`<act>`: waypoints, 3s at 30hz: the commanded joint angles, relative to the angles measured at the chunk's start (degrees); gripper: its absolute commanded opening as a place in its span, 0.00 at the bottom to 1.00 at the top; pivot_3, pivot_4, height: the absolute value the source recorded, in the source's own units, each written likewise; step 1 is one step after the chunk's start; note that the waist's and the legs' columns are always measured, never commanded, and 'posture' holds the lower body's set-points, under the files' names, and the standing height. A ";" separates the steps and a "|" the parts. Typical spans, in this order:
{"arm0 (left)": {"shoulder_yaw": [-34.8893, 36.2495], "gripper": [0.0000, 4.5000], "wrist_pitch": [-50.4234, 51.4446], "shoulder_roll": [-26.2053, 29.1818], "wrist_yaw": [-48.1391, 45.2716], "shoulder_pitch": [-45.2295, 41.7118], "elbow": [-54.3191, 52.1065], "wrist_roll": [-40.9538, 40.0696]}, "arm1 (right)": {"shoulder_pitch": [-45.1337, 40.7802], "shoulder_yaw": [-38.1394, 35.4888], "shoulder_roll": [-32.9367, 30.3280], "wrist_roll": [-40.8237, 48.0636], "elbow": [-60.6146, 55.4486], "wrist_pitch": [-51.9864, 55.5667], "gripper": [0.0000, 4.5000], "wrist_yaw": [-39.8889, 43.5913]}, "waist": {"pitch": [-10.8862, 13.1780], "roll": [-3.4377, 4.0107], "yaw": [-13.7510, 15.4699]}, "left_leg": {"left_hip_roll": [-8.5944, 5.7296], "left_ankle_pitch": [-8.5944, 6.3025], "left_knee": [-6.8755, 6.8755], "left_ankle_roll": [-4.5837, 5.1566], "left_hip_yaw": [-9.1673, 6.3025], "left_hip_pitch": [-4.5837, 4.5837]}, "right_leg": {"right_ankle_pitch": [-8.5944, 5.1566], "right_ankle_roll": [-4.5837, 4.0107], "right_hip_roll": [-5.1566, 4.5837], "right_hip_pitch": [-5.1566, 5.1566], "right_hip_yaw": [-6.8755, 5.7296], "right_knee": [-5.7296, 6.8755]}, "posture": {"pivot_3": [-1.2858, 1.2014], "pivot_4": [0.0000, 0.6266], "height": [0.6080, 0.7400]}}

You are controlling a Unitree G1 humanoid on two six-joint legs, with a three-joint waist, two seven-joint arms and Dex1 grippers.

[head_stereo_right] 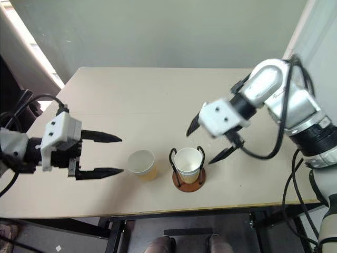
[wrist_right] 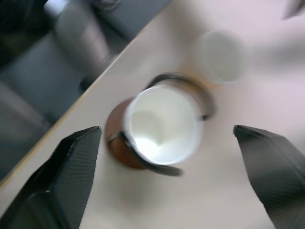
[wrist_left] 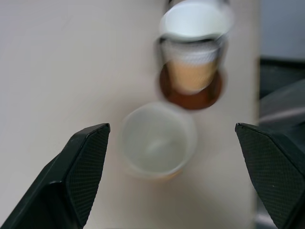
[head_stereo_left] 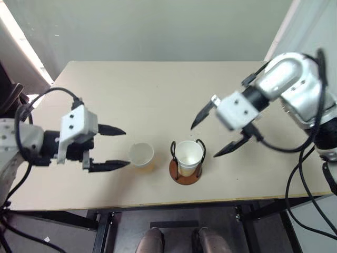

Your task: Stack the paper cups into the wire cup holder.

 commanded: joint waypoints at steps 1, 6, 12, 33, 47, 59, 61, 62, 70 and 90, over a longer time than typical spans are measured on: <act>-10.18 1.00 -5.21 -1.75 -4.07 -9.89 7.05 6.56 | 5.46 -13.68 0.60 14.86 -4.25 16.80 0.99 -8.01 | -0.05 -0.08 0.30 | 0.00 0.02 0.01 -0.03 -0.02 -0.02 | 0.00 0.00 0.00 0.00 0.00 -0.01 | 0.52 0.24 1.00; -19.07 1.00 -9.44 -5.30 -8.58 -17.70 14.38 12.95 | 12.22 -22.17 3.64 23.20 -13.65 28.55 0.99 -19.02 | -0.04 -0.06 -0.20 | -0.08 -0.05 -0.01 -0.07 0.07 -0.09 | 0.05 0.15 -0.03 -0.06 0.08 -0.12 | 0.52 0.24 1.00; -25.69 1.00 -12.75 -9.15 -10.58 -20.40 19.20 19.44 | 17.88 -26.18 5.21 23.57 -20.25 33.34 0.99 -27.51 | -0.03 -0.06 -0.32 | 0.11 -0.07 -0.09 -0.10 0.05 -0.10 | 0.20 0.73 0.08 -0.12 0.02 -0.11 | 0.52 0.24 1.00; -23.84 0.00 -15.85 -11.30 -16.77 -25.54 18.98 20.20 | 21.04 -30.67 1.46 22.42 -23.38 35.86 1.00 -27.91 | -0.03 -0.07 -0.06 | 0.12 -0.04 0.05 0.03 0.07 -0.23 | 0.33 0.97 0.10 -0.13 0.02 -0.13 | 0.52 0.24 1.00; -30.14 0.00 -23.36 -20.38 -20.84 -56.55 31.89 -1.30 | 31.71 -42.60 -10.91 23.04 -21.78 34.07 1.00 -21.39 | -0.05 0.14 1.09 | -0.14 -0.14 0.26 0.48 0.23 -0.59 | 0.71 1.59 -0.10 0.03 0.14 -0.95 | 0.52 0.24 1.00; -56.17 0.00 -34.40 -22.52 -20.84 -64.67 36.32 -9.65 | 33.68 -46.24 -13.81 27.07 -25.57 37.38 1.00 -23.16 | 0.03 0.26 0.97 | -0.10 -0.38 1.17 0.90 0.33 -1.04 | 0.92 2.21 -0.06 0.08 0.21 -1.09 | 0.52 0.24 1.00; -57.78 0.00 -35.55 -22.94 -20.84 -65.19 37.09 -9.95 | 34.10 -46.98 -14.09 27.73 -25.97 37.62 1.00 -23.57 | 0.03 0.26 0.99 | -0.13 -0.40 1.21 0.94 0.33 -1.06 | 0.90 2.28 -0.08 0.11 0.23 -1.10 | 0.52 0.24 1.00; -58.50 0.00 -35.82 -23.72 -20.84 -65.38 37.59 -10.15 | 34.53 -47.51 -14.21 27.94 -26.32 37.76 1.00 -23.88 | 0.03 0.26 1.03 | -0.14 -0.41 1.22 0.96 0.34 -1.07 | 0.89 2.30 -0.08 0.12 0.22 -1.11 | 0.52 0.24 1.00; -61.04 0.00 -40.12 -29.00 -20.84 -66.08 43.53 -6.71 | 37.45 -49.12 -14.97 28.47 -29.03 37.67 1.00 -26.10 | 0.03 0.26 1.52 | -0.27 -0.51 1.43 1.12 0.35 -1.09 | 0.81 2.53 -0.17 0.23 0.25 -1.08 | 0.52 0.24 1.00; -57.81 0.45 -40.75 -34.62 -20.84 -63.40 47.03 -0.91 | 37.83 -46.23 -14.27 25.96 -28.05 33.10 1.00 -25.68 | 0.03 0.26 1.68 | -0.55 -0.72 2.04 1.29 0.36 -1.15 | 0.55 3.01 -0.38 0.54 0.32 -1.09 | 0.52 0.24 1.00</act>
